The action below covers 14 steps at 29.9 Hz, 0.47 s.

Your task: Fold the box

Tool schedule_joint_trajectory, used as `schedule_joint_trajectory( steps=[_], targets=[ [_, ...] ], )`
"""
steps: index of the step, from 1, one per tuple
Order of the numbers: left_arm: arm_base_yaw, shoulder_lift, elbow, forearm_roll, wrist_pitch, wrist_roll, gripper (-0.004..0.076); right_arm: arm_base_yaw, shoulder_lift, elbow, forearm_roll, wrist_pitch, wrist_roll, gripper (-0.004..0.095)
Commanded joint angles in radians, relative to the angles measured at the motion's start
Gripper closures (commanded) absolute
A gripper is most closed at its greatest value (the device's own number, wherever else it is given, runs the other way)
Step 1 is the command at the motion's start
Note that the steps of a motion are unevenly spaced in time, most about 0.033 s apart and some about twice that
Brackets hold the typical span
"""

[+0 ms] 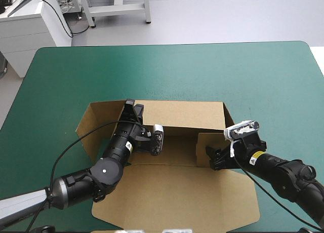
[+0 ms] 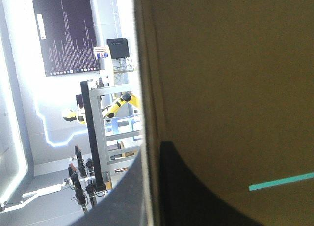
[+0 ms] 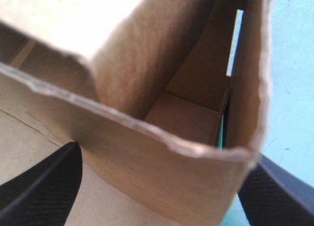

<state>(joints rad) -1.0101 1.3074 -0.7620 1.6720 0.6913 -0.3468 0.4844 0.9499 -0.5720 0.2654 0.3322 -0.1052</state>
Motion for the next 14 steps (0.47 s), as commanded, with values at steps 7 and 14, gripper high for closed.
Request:
schedule_joint_trajectory(
  steps=[7,14],
  targets=[
    [-0.007,-0.029,-0.022,0.032,0.024,-0.014,0.0732,0.009,0.084,-0.027,-0.009,-0.161,0.029,0.0256],
    [-0.007,-0.029,-0.022,0.032,0.017,-0.016,0.0732,0.009,0.088,-0.027,-0.004,-0.18,0.004,0.0823]
  ],
)
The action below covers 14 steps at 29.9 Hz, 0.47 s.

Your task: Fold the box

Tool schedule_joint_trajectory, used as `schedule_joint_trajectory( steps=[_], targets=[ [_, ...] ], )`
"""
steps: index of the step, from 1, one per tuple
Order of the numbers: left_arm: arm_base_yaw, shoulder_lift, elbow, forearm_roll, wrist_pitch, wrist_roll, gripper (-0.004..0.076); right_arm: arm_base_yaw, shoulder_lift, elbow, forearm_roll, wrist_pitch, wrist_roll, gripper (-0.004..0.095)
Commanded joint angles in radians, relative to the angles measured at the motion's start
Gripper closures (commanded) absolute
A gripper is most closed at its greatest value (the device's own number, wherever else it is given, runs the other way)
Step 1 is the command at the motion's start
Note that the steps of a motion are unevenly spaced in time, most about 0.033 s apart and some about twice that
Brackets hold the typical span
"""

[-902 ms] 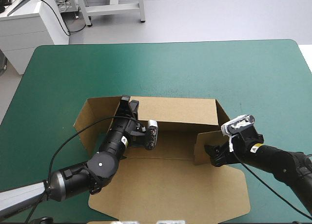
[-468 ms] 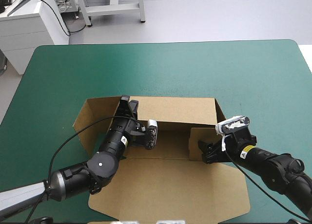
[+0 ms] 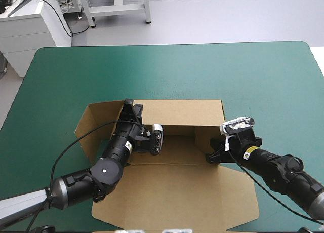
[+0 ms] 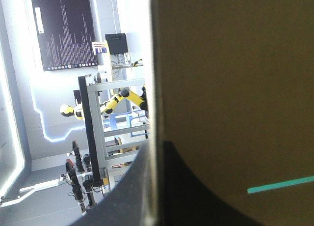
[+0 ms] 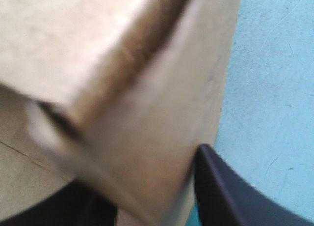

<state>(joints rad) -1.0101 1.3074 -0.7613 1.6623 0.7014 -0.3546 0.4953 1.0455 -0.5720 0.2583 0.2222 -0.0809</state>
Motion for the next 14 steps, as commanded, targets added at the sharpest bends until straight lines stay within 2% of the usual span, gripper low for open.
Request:
schedule_joint_trajectory(
  steps=[1,11,14],
  targets=[
    [-0.007,-0.029,-0.023,0.041,0.007,-0.008,0.0732,-0.002,-0.008,-0.027,0.007,-0.07,-0.029,0.0908],
    [-0.007,-0.029,-0.023,0.042,0.007,-0.008,0.0732,-0.002,-0.008,-0.027,0.01,-0.096,-0.031,0.0913],
    [-0.007,-0.029,-0.025,0.042,0.007,-0.008,0.0696,-0.002,-0.008,-0.027,0.011,-0.096,-0.031,0.0913]
  ],
)
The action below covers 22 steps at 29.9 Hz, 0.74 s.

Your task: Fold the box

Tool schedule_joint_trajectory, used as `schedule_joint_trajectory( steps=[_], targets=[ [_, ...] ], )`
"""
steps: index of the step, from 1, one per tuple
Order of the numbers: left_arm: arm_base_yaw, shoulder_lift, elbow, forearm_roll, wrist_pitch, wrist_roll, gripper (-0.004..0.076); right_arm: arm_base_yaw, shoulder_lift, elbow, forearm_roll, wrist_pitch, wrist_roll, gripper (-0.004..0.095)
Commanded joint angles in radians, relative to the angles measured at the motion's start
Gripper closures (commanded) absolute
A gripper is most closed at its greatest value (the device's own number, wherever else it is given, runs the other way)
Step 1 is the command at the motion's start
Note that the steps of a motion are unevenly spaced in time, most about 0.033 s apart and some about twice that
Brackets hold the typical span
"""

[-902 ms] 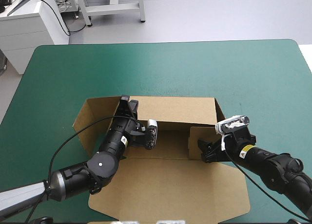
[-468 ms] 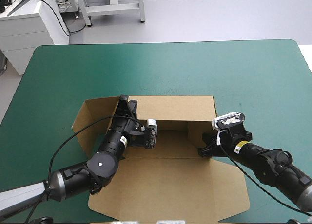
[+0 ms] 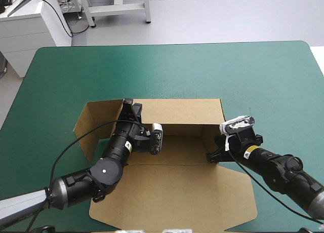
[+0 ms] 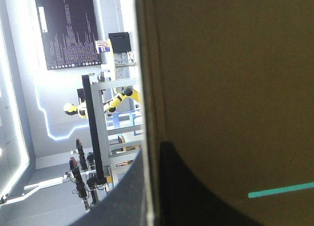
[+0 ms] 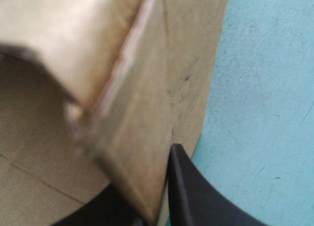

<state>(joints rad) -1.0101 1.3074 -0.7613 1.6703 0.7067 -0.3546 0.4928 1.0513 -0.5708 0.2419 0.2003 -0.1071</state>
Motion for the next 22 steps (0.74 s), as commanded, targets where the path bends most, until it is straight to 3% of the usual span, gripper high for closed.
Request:
schedule_joint_trajectory(
  steps=[1,3,7,9,13,18,22],
  targets=[
    [-0.007,-0.029,-0.025,0.034,-0.001,-0.011,0.0657,0.001,-0.013,-0.028,0.028,-0.074,-0.005,0.0914],
    [-0.007,-0.029,-0.025,0.034,-0.005,-0.019,0.0551,0.001,-0.013,-0.028,0.028,-0.074,-0.005,0.0914],
    [-0.007,-0.029,-0.025,0.034,-0.005,-0.062,0.0256,0.001,-0.012,-0.03,0.028,-0.081,-0.005,0.0913],
    [-0.007,-0.029,-0.025,0.034,-0.003,-0.062,0.016,0.001,-0.009,-0.03,0.023,-0.089,-0.005,0.0913],
    [-0.009,-0.029,-0.025,0.034,0.023,-0.057,0.0143,-0.002,0.003,-0.06,0.008,-0.094,-0.005,0.0913],
    [-0.08,-0.029,-0.025,0.034,0.158,-0.054,0.0143,-0.019,0.077,-0.152,-0.033,-0.086,-0.003,0.0913],
    [-0.148,-0.029,-0.025,0.034,0.247,-0.054,0.0143,-0.095,0.159,-0.243,-0.033,-0.066,0.001,0.0913]
  ],
)
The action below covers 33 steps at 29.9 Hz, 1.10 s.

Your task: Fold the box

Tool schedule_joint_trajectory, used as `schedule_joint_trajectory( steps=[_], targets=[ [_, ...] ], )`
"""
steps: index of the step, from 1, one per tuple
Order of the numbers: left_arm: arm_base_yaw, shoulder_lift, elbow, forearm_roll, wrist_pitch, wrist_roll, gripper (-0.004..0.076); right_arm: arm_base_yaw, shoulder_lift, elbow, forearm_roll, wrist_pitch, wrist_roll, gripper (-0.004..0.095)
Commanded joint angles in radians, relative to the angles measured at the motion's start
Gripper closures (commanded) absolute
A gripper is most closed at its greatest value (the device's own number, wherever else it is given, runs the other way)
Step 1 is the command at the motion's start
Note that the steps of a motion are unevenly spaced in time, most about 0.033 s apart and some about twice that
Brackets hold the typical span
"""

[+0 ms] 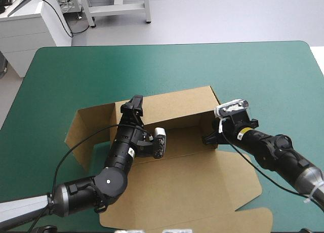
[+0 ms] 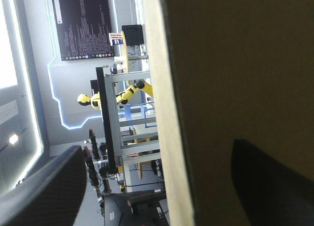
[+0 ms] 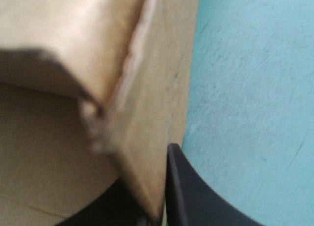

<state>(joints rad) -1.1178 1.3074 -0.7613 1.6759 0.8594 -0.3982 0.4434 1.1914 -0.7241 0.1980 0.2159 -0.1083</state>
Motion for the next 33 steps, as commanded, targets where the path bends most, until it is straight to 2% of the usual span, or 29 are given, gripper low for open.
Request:
schedule_joint_trajectory(
  steps=[1,6,8,10,13,18,21,22,26,29,33],
  targets=[
    [-0.054,-0.029,-0.025,0.028,0.097,-0.011,0.0143,-0.066,0.038,-0.113,0.006,-0.08,0.002,0.0913],
    [-0.094,-0.029,-0.025,0.028,0.097,-0.011,0.0152,-0.135,0.118,-0.23,0.002,-0.069,-0.026,0.0914],
    [-0.097,-0.029,-0.025,0.028,0.097,-0.011,0.0218,-0.151,0.151,-0.276,0.002,-0.047,-0.033,0.0913],
    [-0.097,-0.029,-0.025,0.028,0.115,-0.011,0.0374,-0.152,0.179,-0.314,-0.003,-0.025,-0.034,0.0913],
    [-0.097,-0.029,-0.026,0.007,0.114,0.027,0.0728,-0.152,0.21,-0.347,-0.008,-0.005,-0.036,0.0913],
    [-0.073,-0.029,-0.104,-0.236,0.046,0.121,0.0711,-0.152,0.222,-0.357,-0.017,-0.004,-0.036,0.0914],
    [-0.01,-0.029,-0.225,-0.562,-0.034,0.322,0.0711,-0.152,0.222,-0.357,-0.017,0.0,-0.036,0.0914],
    [0.029,-0.027,-0.29,-0.706,-0.048,0.453,0.0711,-0.152,0.222,-0.357,-0.019,0.004,-0.036,0.0913],
    [0.195,0.0,-0.511,-1.218,0.039,0.793,0.0711,-0.152,0.222,-0.357,-0.019,0.025,-0.036,0.0914],
    [0.342,0.024,-0.668,-1.434,0.107,0.855,0.0712,-0.152,0.222,-0.357,-0.019,0.035,-0.036,0.0924],
    [0.556,0.042,-0.826,-1.619,0.103,0.84,0.0712,-0.152,0.222,-0.357,-0.019,0.06,-0.036,0.0927]
  ],
)
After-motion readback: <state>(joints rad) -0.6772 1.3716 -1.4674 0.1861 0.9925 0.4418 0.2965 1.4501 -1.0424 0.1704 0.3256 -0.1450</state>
